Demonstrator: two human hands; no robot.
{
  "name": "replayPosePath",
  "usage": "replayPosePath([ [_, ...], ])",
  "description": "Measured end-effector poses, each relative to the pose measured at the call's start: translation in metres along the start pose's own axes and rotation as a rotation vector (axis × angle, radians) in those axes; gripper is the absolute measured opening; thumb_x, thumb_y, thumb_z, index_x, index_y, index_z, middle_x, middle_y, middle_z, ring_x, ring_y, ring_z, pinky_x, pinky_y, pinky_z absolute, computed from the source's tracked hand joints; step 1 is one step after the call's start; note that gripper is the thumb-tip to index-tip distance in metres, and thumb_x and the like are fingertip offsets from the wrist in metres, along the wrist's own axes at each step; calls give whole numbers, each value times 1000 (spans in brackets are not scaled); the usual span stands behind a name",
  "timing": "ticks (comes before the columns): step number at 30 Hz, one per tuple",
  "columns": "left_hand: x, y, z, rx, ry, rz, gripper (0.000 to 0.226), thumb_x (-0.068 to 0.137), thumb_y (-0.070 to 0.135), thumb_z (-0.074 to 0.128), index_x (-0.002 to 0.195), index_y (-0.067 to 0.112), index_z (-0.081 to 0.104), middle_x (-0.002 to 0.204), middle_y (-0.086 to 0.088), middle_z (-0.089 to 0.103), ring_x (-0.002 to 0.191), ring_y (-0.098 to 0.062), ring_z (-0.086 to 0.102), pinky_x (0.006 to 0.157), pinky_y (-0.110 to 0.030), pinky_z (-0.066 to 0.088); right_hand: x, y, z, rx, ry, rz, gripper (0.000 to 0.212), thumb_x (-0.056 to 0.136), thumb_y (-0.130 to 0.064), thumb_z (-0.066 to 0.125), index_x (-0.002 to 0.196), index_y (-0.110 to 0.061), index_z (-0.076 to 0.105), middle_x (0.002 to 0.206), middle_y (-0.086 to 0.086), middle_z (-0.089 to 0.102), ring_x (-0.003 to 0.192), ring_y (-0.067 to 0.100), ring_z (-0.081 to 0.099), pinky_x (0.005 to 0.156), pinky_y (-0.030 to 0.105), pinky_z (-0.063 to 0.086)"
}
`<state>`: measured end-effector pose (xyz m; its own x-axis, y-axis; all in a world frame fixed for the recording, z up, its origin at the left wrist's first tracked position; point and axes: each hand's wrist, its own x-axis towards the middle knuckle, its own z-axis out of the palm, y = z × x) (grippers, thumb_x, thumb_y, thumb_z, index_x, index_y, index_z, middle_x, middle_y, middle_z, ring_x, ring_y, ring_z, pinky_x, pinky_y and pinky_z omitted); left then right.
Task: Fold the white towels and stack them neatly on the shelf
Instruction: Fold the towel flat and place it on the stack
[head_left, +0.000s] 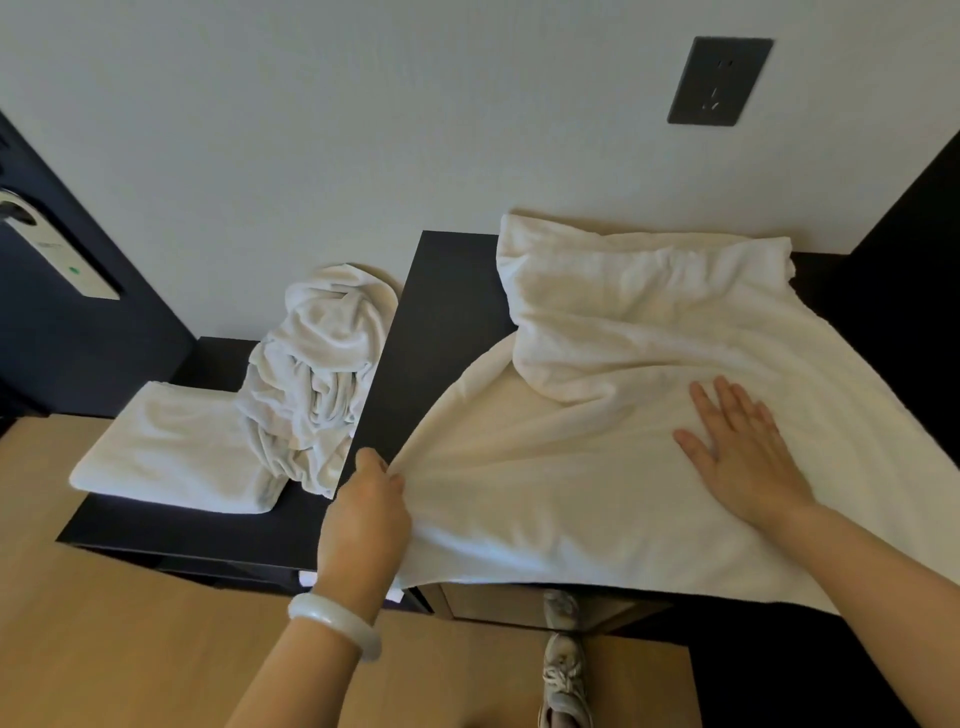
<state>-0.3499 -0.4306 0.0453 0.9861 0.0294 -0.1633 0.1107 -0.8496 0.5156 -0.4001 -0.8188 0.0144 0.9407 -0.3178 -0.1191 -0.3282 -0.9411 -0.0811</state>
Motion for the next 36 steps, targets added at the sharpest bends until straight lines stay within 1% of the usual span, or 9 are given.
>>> replayPosePath([
  [4,-18,13,20,276,281,365,52,69,23,83,112,8,58,104,-11,54,91,-31,52,76,-43,49,-1,-1,-1,-17,4,10,92,77,-74,-8,157,-28,-5,165,2,-9,151,15,-11,122,34,-9],
  [9,-34,23,53,135,51,637,39,71,34,79,101,24,56,104,5,46,93,-23,49,77,-35,44,-2,-9,-4,-16,-25,43,82,88,-69,1,157,-26,-4,165,3,-9,151,17,-10,122,37,-9],
  [12,-34,13,50,160,-19,654,57,67,50,77,115,31,52,116,9,43,105,-16,41,89,-31,39,-1,-39,-10,-14,-7,87,65,102,-51,16,157,-19,4,165,4,-4,151,21,-7,122,44,-9],
  [16,-33,7,47,201,-10,678,62,67,39,82,120,34,52,120,10,44,110,-16,43,92,-28,37,-14,-83,8,63,62,9,66,101,-49,11,158,-15,5,165,2,-1,152,15,-4,122,39,-7],
  [19,-34,4,47,-8,-48,603,46,77,29,77,119,31,56,120,15,43,113,-9,37,94,-23,31,-16,-83,15,61,43,27,73,98,-58,7,158,-17,0,165,-1,-6,151,13,-7,122,38,-8],
  [24,-62,-4,42,-415,84,253,26,85,13,72,103,26,59,100,15,53,98,-3,51,88,-24,48,-14,-82,15,13,46,19,90,84,-70,-6,157,-18,-1,165,-1,-6,151,14,-8,122,39,-9],
  [31,-21,35,25,-86,278,607,29,85,10,69,113,14,63,117,0,58,112,-16,51,101,-25,36,-17,-83,13,7,24,30,87,87,-71,-4,157,-19,-5,165,-1,-9,151,14,-9,122,41,-7],
  [33,7,60,21,-1,225,546,36,90,17,64,125,12,56,131,-4,52,123,-25,47,104,-39,38,-20,-84,14,12,48,28,93,80,-71,-13,157,-19,-5,165,-1,-7,151,14,-8,122,40,-7],
  [36,54,87,14,79,77,300,50,98,30,52,143,13,37,143,-6,41,131,-26,40,106,-41,34,-31,-88,15,10,41,17,93,79,-68,-15,157,-19,-2,165,-2,-5,151,14,-6,122,39,-8],
])
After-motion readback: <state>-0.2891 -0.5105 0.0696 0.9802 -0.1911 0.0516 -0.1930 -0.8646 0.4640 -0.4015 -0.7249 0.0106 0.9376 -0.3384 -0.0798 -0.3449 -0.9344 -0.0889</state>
